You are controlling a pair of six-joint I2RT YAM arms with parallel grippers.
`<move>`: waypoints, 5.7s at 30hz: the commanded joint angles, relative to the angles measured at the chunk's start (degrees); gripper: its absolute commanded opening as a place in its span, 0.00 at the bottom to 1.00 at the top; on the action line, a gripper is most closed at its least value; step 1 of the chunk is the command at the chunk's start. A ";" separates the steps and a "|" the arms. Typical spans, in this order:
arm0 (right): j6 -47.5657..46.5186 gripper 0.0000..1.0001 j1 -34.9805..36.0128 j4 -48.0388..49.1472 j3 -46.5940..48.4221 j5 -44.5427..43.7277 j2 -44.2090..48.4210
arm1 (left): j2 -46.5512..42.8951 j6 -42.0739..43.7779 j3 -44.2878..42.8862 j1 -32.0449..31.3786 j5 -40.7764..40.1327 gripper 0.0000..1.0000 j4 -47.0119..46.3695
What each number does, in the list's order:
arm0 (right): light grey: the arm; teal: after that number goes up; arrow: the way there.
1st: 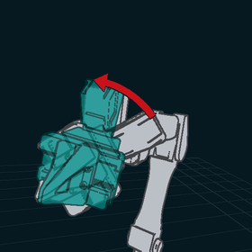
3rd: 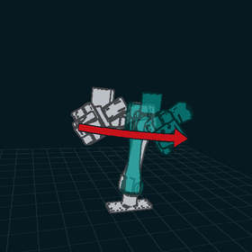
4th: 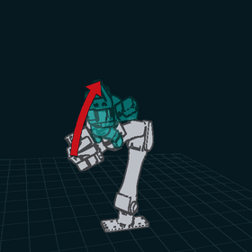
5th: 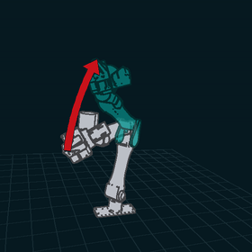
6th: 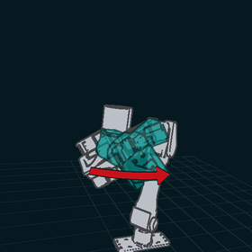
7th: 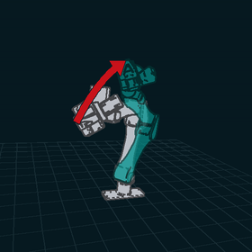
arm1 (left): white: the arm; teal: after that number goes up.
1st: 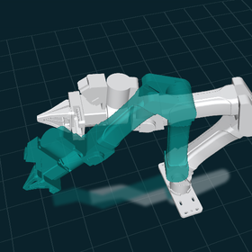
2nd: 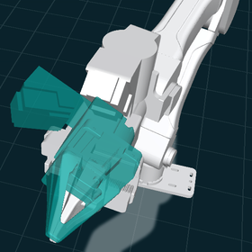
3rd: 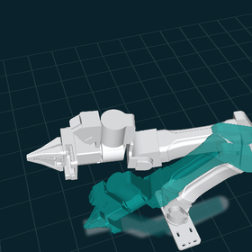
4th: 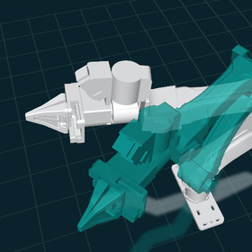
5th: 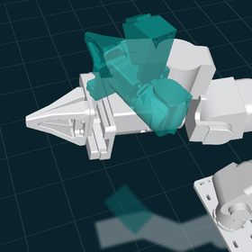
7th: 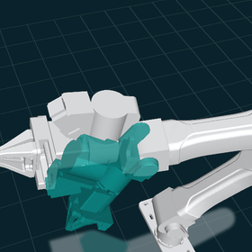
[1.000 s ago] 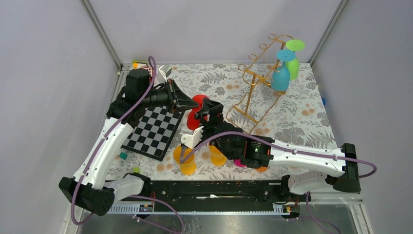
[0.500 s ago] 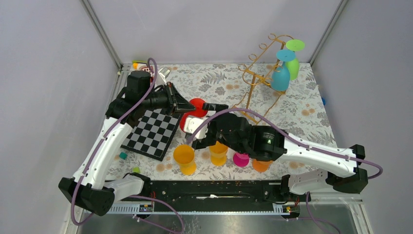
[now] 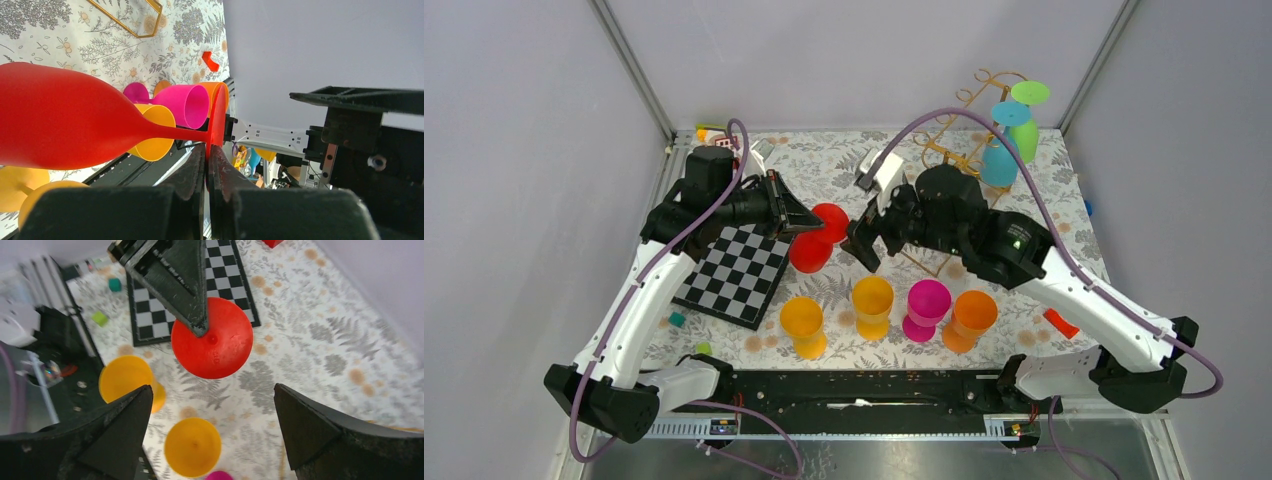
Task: Place the wine glass upside down on the wine glass rack
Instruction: Turn the wine glass upside down at the wine rack.
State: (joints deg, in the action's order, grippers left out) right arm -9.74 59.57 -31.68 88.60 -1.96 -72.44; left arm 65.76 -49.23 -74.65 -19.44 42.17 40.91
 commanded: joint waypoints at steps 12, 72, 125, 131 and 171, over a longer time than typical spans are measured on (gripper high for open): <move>38.37 0.87 -10.42 -1.43 9.43 19.77 -3.96 | -3.22 -0.22 0.79 0.28 4.94 0.00 -12.12; 63.71 0.00 -15.99 25.84 -10.08 26.54 1.89 | -11.06 -11.19 11.19 0.11 11.13 0.00 -34.88; 63.44 0.00 -15.98 13.96 -11.92 23.52 6.47 | -11.86 -10.04 10.79 0.20 1.43 0.99 -26.59; 63.98 0.00 -16.01 7.65 -8.67 25.11 4.95 | -11.60 -7.14 10.17 0.19 -0.46 0.99 -21.79; 55.69 0.00 -30.49 -16.01 -2.07 6.80 18.03 | -8.71 -4.29 10.38 0.19 -0.51 0.99 -20.78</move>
State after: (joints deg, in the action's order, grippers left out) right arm 47.00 31.27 -45.08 83.20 5.58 -55.00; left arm 57.12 -54.61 -62.00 -19.44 41.91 22.65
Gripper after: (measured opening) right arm 0.023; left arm 0.986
